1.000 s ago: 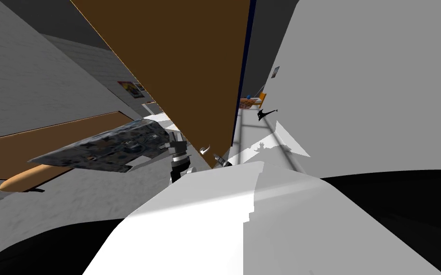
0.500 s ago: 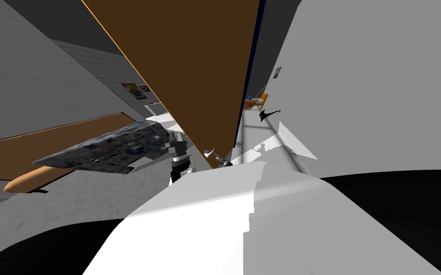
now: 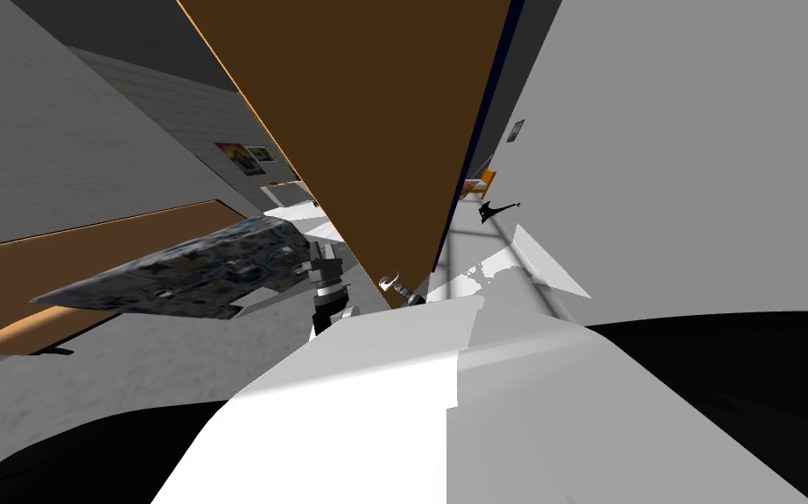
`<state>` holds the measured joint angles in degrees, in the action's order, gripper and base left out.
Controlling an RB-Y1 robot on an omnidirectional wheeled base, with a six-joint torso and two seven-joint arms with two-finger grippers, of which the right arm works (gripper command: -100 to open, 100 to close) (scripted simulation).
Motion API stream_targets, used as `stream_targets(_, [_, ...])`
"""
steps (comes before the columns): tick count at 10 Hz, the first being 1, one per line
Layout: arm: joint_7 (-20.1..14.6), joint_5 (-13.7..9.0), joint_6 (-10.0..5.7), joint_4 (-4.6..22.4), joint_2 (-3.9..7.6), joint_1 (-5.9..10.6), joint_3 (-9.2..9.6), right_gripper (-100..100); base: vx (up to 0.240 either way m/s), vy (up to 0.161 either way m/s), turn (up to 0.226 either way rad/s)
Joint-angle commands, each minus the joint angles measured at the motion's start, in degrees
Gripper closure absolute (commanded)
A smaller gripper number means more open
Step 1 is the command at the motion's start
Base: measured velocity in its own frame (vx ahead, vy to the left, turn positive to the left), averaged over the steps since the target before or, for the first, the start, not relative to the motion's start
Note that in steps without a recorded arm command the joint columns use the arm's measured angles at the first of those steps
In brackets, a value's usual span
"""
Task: Push the door open
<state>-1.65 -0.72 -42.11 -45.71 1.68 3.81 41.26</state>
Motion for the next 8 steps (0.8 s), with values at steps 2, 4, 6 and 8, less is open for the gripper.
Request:
stream_targets(2, [0.00, 0.00, -0.02, 0.02, 0.05, -0.03, 0.01, 100, -0.026, -0.027, 0.002])
stream_targets(4, [0.00, 0.00, -0.02, 0.02, 0.05, -0.03, 0.01, 100, -0.011, -0.012, 0.000])
stream_targets(6, [0.14, -0.45, -0.29, -0.22, 1.16, -0.55, -0.68, -100, -0.056, 0.002, -0.067])
stream_targets(8, [0.23, -0.74, -0.47, -0.38, 0.97, -0.87, -1.13, -100, -0.196, -0.056, -0.092])
